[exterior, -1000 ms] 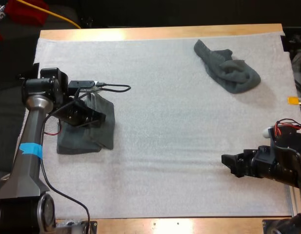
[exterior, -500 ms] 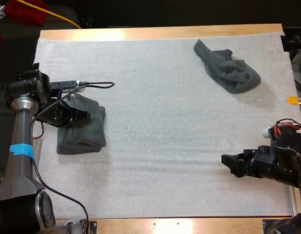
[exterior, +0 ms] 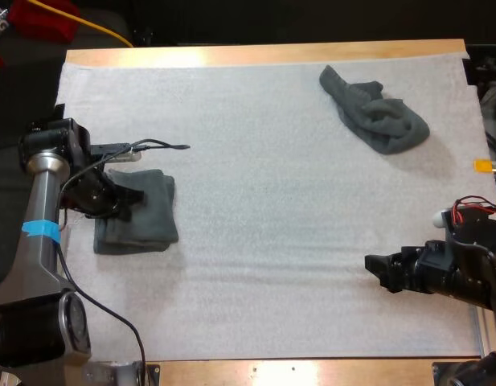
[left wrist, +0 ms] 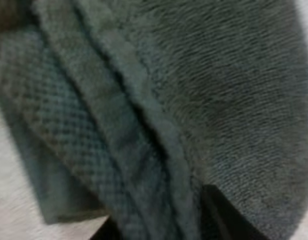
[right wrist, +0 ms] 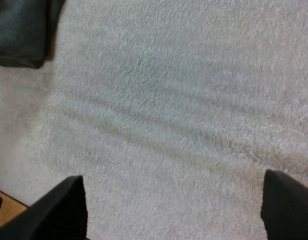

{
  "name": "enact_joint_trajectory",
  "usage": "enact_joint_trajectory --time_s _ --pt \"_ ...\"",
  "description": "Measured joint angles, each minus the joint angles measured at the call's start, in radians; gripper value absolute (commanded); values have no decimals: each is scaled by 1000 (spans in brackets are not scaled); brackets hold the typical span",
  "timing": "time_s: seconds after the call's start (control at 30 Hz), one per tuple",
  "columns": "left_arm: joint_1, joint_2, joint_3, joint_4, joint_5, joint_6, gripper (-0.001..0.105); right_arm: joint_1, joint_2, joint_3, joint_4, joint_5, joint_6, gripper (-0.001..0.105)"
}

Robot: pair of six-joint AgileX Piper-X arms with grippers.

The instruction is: Pick towel from pile, fold and stack

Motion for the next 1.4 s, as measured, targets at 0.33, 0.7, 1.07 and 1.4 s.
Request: enact_joint_trajectory --time_s 0.33,0.7,1.07,1.4 --pt "0 0 0 -16 -112 -16 70 0 0 0 0 0 0 70" --pt "0 -75 0 -56 -117 -16 70 0 0 0 0 -43 0 70" --pt "-108 -114 -2 -145 -50 -18 70 0 0 0 -160 -109 16 70" --pt "-168 -114 -2 -278 -107 -59 70 0 0 0 -203 -120 18 70"
